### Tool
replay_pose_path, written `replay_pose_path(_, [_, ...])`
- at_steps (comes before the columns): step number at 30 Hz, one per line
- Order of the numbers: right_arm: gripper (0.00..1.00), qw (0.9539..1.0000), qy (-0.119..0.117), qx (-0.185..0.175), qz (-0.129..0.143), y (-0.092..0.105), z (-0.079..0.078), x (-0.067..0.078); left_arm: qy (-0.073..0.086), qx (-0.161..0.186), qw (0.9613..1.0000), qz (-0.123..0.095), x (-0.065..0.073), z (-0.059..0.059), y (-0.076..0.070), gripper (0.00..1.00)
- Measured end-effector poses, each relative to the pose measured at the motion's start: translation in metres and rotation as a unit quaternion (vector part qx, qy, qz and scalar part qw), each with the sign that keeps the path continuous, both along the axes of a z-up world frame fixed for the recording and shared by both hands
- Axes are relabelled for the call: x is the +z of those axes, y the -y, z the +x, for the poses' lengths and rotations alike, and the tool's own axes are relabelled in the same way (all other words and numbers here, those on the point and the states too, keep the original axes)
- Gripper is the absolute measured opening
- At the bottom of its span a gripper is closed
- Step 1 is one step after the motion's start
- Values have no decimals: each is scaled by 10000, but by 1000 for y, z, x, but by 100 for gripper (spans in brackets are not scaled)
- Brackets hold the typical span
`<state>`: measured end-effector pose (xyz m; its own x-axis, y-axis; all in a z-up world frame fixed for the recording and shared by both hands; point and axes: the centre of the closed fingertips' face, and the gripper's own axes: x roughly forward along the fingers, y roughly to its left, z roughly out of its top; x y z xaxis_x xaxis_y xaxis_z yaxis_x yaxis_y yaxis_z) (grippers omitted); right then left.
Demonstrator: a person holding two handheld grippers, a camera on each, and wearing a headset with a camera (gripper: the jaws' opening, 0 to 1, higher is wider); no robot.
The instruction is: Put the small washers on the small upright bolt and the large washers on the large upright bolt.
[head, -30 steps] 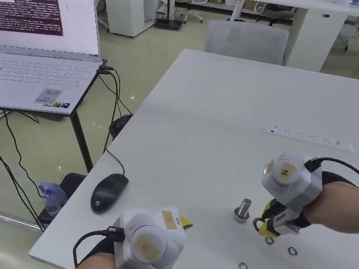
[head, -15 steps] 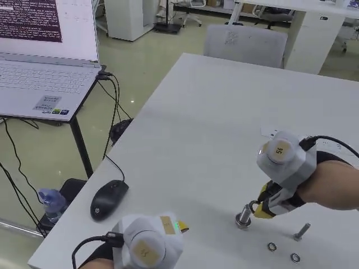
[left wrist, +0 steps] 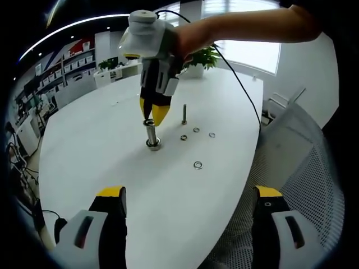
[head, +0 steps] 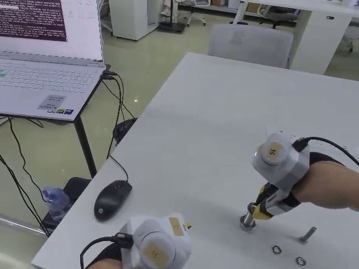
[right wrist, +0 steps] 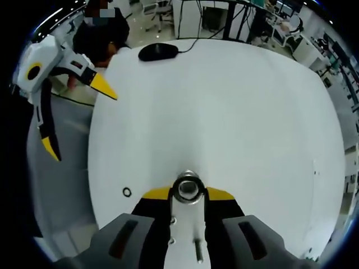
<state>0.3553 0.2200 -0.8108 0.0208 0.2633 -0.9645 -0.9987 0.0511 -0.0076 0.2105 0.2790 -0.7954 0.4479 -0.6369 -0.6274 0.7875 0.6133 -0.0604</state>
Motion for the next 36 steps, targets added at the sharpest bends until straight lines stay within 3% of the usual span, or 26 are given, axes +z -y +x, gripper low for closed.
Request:
replay_pose_path(20, [22, 9997, -124, 13, -208, -3, 0, -34, -62, -4, 10000, 28, -2, 0, -4, 90])
replay_pose_path(36, [22, 9993, -98, 93, -346, -3, 1, -49, -129, -19, 9999, 54, -6, 0, -5, 88])
